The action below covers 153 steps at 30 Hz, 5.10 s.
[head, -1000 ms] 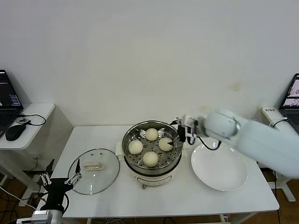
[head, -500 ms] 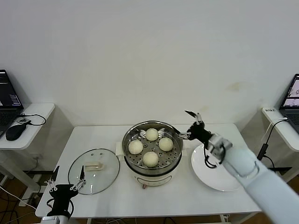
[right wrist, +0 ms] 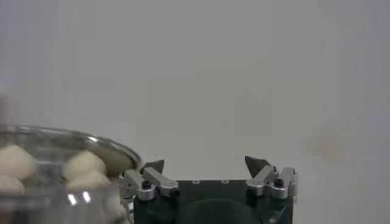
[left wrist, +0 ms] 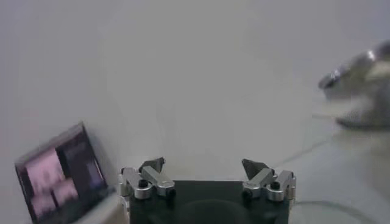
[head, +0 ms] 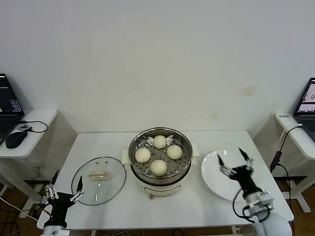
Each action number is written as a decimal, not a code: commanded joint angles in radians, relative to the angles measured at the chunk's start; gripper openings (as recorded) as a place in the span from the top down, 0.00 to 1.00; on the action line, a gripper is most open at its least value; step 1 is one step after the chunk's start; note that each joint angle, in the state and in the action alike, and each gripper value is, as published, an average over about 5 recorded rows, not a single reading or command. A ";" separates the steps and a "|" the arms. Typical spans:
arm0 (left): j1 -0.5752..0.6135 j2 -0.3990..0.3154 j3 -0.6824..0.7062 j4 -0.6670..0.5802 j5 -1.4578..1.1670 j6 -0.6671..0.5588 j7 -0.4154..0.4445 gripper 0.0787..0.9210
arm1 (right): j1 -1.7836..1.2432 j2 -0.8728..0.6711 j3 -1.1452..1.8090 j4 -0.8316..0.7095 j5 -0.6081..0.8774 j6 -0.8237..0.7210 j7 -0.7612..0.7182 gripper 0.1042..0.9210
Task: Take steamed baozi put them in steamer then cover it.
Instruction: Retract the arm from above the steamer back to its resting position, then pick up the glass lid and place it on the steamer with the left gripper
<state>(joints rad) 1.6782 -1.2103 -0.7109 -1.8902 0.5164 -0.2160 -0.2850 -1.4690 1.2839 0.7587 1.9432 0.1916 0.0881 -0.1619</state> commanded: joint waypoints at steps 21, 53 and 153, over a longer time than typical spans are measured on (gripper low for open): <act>-0.359 0.068 0.115 0.378 0.642 -0.031 0.039 0.12 | -0.170 0.285 0.312 0.011 -0.060 0.109 -0.008 0.12; -0.472 0.048 0.158 0.510 0.669 -0.017 0.067 0.12 | -0.205 0.292 0.311 -0.006 -0.086 0.130 -0.019 0.12; -0.743 -0.148 0.697 -0.059 0.889 0.659 0.641 0.93 | -0.092 0.294 0.066 -0.144 -0.494 0.089 0.104 0.12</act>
<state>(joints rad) 0.9707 -1.1412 -0.1065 -1.9575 1.2117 0.3558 0.2376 -1.5762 1.5768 0.8451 1.8142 -0.2342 0.1858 -0.0891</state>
